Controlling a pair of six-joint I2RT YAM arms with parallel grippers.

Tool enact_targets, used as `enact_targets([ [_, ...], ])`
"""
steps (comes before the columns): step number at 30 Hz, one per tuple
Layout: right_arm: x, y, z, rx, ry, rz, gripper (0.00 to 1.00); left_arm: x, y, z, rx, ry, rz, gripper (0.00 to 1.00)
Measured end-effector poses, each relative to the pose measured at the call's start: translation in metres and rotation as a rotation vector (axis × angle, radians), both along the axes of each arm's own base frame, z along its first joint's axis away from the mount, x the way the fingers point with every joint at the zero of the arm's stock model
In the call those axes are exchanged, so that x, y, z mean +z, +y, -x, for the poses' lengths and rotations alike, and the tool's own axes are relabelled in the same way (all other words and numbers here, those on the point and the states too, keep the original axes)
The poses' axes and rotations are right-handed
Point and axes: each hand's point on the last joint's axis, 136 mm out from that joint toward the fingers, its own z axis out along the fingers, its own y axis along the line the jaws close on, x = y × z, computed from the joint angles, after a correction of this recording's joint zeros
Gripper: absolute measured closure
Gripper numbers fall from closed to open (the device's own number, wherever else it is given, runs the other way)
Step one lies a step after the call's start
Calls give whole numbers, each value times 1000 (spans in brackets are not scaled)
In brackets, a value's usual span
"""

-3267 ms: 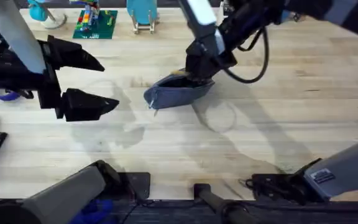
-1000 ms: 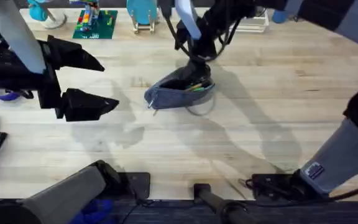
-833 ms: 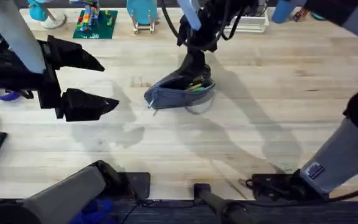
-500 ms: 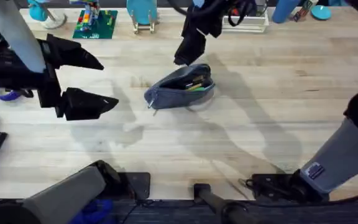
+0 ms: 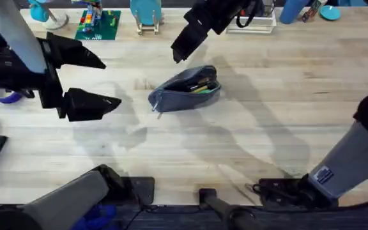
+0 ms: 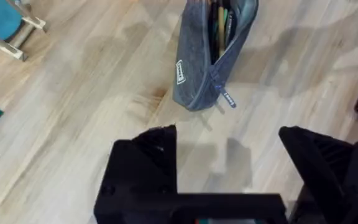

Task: Unzip the bag, pick up the pens from the table one at a time and place them inside, then zip the bag closed.

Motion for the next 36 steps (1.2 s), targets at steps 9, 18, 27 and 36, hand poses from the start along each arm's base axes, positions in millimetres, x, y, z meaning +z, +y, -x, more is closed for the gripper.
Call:
enact_targets([
  [9, 0, 0, 0, -25, 16, 0, 4, 0, 10, -15, 0, -80, -50, 6],
  [18, 0, 0, 0, -27, 17, -1, 4, -1, 4, -15, -79, -120, -26, 6],
  [27, 0, 0, 0, -27, 15, -2, 4, -13, 6, -22, -206, -187, -21, 5],
  [36, 0, 0, -1, -27, 15, -2, 4, -38, 11, -35, -271, -170, 53, 6],
])
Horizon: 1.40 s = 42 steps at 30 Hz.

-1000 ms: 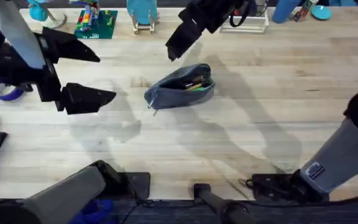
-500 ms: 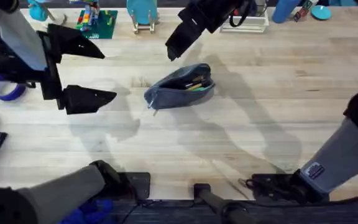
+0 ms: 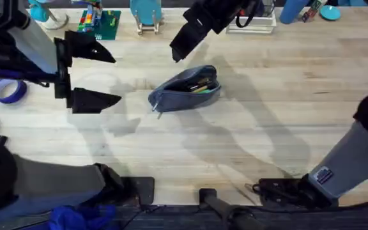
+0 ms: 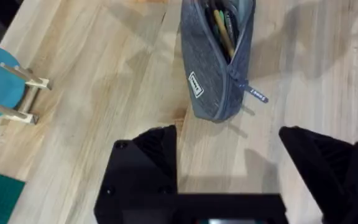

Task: Unzip the bag, pick up the pens from the table one at a time and place them inside, then zip the bag closed.

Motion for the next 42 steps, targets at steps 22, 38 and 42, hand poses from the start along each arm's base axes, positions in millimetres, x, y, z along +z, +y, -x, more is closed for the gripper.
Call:
enact_targets([
  [22, 1, 2, -2, -27, 8, -9, 4, -70, -12, -10, 46, -92, 132, 5],
  [38, 1, 2, -2, -126, 73, -11, 4, -84, -27, 2, 73, -95, 214, 7],
  [42, 1, 2, -2, -221, 136, -12, 4, -82, -28, 2, 76, -97, 227, 7],
])
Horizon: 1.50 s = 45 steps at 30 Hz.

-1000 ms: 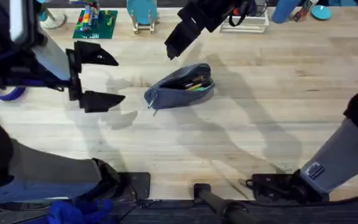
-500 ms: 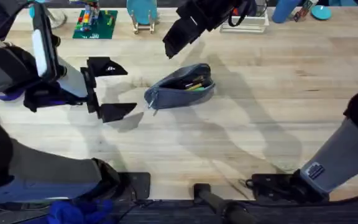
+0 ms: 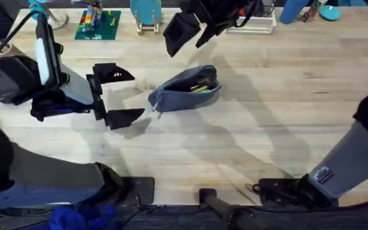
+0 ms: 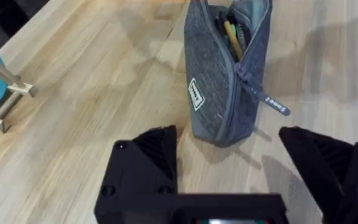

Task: Unzip the bag, pick up the pens from the table one at a time and place them inside, then zip the bag closed.

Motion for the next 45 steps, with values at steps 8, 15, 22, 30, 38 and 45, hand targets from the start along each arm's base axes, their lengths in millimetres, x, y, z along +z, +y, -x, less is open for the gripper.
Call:
enact_targets([
  [8, 2, 4, -1, -254, 167, -23, 3, 0, -12, 1, -47, -1, 2, 8],
  [15, -6, 9, 4, -411, 178, 76, 4, 0, -13, 2, -51, 1, -2, 8],
  [22, 11, 32, 49, -499, 24, 202, 4, -2, -12, 2, -54, 4, -9, 7],
  [30, 48, 10, 87, -731, 28, 208, 5, -7, -10, 3, -63, 5, -41, 7],
  [38, 40, 6, 122, -848, 48, 298, 7, -9, -9, 3, -67, 5, -54, 7],
  [45, 41, 5, 134, -848, -49, 336, 7, -9, -9, 3, -68, 7, -57, 7],
])
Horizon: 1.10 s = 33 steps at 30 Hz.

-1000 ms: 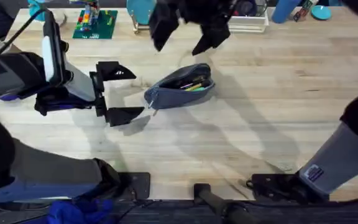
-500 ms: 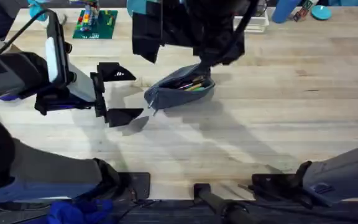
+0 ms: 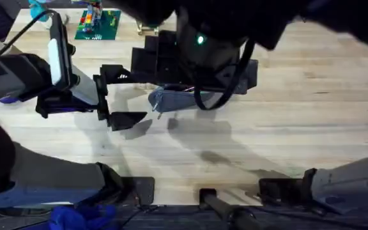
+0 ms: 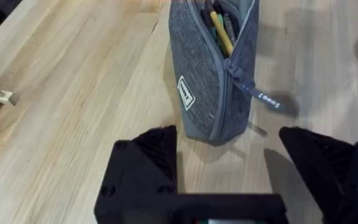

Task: Unzip the bag, pick up the pens from the table one at a time and place them inside, then zip the bag closed.

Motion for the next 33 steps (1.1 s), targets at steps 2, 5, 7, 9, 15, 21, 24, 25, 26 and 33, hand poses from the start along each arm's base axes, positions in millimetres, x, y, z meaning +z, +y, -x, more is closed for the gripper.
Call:
enact_targets([
  [2, 1, 0, 0, 1, -23, 10, 9, 0, 0, 0, 0, 0, 0, 6],
  [5, -1, -2, 1, -2, -41, 31, 9, 0, 0, 0, 0, 0, 0, 7],
  [7, -6, -5, 1, -7, -44, 50, 11, 0, 0, 0, 0, 0, 0, 7],
  [9, -13, -6, 0, -11, -43, 68, 11, 0, 0, 0, 0, 0, 0, 7],
  [15, -36, 3, -5, -12, -50, 64, 11, 0, 0, 0, 0, 0, 0, 7],
  [21, -55, 13, -7, -8, -37, 43, 14, 0, 0, 0, 0, 0, 0, 7],
  [24, -68, 20, -8, -5, -20, 17, 14, 0, 0, 0, 0, 0, 0, 7],
  [25, -72, 23, -8, -3, -14, 6, 14, 0, 0, 0, 0, 0, 0, 7],
  [26, -78, 26, -9, -3, -5, -8, 14, 0, 0, 0, 0, 0, 0, 7],
  [33, -110, 38, -13, 12, 32, -107, 14, 0, 0, 0, 0, 0, 0, 7],
])
